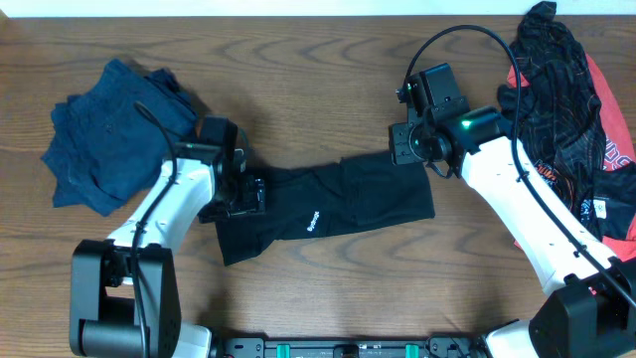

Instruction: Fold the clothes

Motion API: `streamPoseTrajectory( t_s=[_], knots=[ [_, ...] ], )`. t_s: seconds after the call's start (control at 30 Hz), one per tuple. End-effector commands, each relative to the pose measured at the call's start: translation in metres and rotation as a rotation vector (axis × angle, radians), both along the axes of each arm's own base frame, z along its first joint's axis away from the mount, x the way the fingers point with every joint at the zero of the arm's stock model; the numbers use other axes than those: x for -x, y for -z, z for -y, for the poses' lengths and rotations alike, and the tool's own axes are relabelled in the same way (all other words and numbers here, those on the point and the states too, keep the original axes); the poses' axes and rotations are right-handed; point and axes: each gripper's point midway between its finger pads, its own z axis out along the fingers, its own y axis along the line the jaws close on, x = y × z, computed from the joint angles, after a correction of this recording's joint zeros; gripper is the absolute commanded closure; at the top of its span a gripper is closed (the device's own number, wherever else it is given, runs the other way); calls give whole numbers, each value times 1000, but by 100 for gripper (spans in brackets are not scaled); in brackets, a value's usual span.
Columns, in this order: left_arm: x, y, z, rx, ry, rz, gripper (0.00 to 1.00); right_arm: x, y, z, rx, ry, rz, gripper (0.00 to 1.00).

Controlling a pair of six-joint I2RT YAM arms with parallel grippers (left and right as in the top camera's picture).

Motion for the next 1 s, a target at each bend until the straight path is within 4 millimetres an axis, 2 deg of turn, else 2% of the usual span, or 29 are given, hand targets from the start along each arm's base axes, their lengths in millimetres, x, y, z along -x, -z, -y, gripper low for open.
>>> streamPoseTrajectory(
  t_s=[0.0,0.23,0.3,0.4,0.43,0.47,0.57,0.6,0.73,0.97],
  knots=[
    [9,16,-3,-12,-2,-7,17,-2,0,3,2,10,1,48],
    [13,33,-3,-5,-10,17,18,-2,0,3,0,14,0,48],
    [12,35,2,24,-8,31,24,-2,0,3,-2,17,-1,48],
    [10,35,12,84,-2,41,46,-1,0,3,0,17,-5,48],
    [9,34,15,98,-1,43,59,0,0,3,1,17,-7,48],
    [9,34,16,105,1,46,67,0,1,4,2,17,-10,48],
    [8,34,16,104,0,47,89,1,1,4,4,17,-14,48],
    [8,33,16,104,0,48,93,1,1,4,5,17,-15,48],
    [1,19,11,105,-18,65,94,2,1,5,7,18,-17,48],
    [-20,-39,-27,43,-104,123,94,0,4,31,81,93,-21,48]
  ],
)
